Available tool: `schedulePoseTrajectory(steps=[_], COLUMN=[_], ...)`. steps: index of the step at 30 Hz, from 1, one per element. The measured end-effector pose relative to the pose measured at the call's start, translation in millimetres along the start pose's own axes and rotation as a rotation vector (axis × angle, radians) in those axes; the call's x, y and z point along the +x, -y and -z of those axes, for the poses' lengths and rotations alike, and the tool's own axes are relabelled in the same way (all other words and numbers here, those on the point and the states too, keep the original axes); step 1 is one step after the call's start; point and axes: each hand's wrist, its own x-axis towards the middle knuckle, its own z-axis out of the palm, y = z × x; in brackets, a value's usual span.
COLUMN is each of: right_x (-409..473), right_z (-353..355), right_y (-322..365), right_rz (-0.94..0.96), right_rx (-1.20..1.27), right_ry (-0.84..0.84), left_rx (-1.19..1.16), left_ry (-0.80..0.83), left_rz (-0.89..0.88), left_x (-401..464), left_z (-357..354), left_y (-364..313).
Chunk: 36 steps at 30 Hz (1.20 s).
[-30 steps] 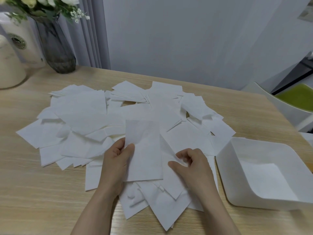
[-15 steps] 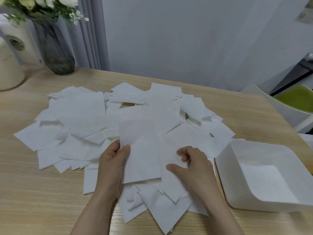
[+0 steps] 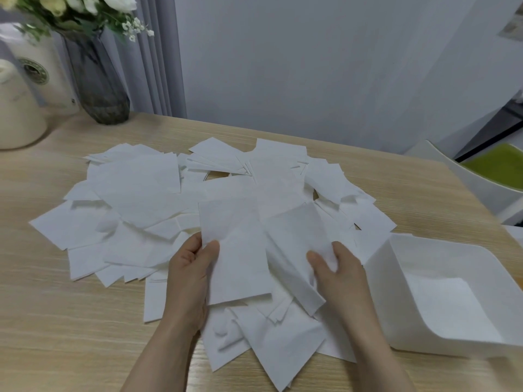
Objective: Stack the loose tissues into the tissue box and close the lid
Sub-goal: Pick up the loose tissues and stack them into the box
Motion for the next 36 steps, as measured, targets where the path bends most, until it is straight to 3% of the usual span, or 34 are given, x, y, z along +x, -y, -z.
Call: schedulePoseTrajectory(steps=[8,11,18,25,29,32,36], right_x=[-0.2,-2.8,-17.1,-25.9,-24.9,-20.2,-17.3], right_z=[5.4,0.0,-26.4,-32.7,-30.3,-24.9,-14.0], right_y=[5.6,12.2,21.7,28.3,28.3,27.9,33.8], right_rz=[-0.176,-0.193,-0.141,-0.022,0.031,-0.039,-0.213], right_rx=[0.71,0.861,0.65,0.494,0.421,0.448,0.609], right_ry=[0.028,0.067,0.245,0.233,0.121,0.075,0.317], left_rx=[0.006,0.034,0.139,0.147,0.15,0.066,-0.03], left_ry=[0.001,0.016,0.034,0.088,0.079,0.089,0.123], left_rz=[-0.017,-0.025,-0.041,-0.006,-0.014,-0.016,-0.02], left_x=[-0.9,-1.2,-2.6,-5.3,-2.7,-2.2,-2.7], left_z=[-1.3,-0.5,0.5,-1.1,1.7,4.1,4.3], left_y=[0.4,0.8,0.5,-0.2,0.3,-0.5,-0.2])
